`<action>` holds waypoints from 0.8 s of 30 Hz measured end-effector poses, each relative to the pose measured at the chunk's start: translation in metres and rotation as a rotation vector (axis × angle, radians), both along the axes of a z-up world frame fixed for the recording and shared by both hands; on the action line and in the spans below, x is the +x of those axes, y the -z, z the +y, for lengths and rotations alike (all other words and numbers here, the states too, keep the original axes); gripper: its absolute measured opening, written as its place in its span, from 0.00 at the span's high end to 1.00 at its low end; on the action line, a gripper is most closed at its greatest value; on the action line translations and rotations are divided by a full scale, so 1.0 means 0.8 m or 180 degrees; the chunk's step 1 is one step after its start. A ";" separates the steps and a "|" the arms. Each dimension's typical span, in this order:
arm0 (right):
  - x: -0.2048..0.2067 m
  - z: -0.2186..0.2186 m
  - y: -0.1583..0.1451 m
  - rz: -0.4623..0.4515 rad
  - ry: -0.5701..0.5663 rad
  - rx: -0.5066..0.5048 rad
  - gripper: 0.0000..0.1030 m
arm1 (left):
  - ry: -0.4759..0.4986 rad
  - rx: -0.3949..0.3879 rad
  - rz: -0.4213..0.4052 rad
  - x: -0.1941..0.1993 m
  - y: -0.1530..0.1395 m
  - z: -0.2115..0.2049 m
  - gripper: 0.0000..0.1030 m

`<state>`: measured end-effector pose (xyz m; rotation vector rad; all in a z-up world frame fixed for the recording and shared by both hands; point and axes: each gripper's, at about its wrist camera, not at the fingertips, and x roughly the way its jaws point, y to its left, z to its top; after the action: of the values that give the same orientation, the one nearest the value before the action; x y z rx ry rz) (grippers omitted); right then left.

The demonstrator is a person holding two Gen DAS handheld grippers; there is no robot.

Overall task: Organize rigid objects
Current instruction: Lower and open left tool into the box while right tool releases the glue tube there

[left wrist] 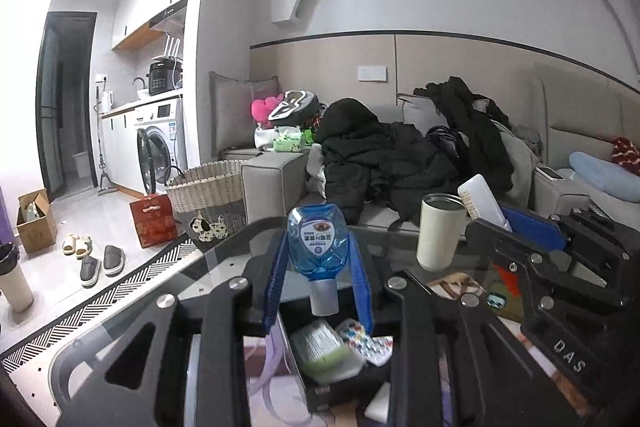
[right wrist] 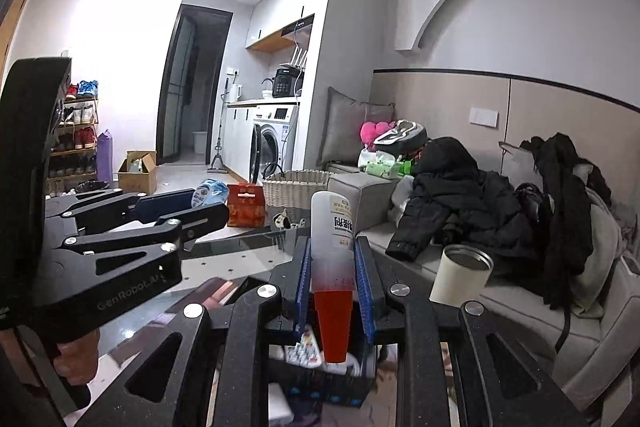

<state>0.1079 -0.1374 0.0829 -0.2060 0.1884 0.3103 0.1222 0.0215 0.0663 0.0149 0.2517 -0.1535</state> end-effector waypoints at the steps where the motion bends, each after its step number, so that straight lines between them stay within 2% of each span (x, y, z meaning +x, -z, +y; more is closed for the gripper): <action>1: 0.009 0.003 0.000 0.0012 0.0000 -0.0004 0.80 | -0.0002 0.0002 -0.0006 0.006 0.001 -0.001 0.72; 8: 0.067 0.008 0.016 0.0248 0.0116 -0.0012 0.80 | -0.0073 0.0027 0.0024 0.041 0.013 -0.004 0.72; 11: 0.092 0.010 0.028 0.0453 0.0110 -0.0029 0.80 | -0.0036 -0.0011 0.0217 0.056 0.023 -0.005 0.72; 15: 0.124 0.005 0.057 0.0894 0.0134 0.0043 0.80 | 0.0025 -0.0045 0.0634 0.083 0.041 -0.009 0.72; 18: 0.143 -0.001 0.073 0.1231 0.0126 0.0125 0.80 | 0.0015 -0.0118 0.1092 0.110 0.059 -0.010 0.72; 24: 0.169 -0.006 0.103 0.1785 0.0093 0.0185 0.80 | 0.0098 -0.0130 0.1573 0.130 0.089 -0.024 0.72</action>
<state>0.2430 -0.1424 0.0002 -0.0538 0.7351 0.3389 0.2260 0.0021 -0.0051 -0.0605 0.7415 -0.1917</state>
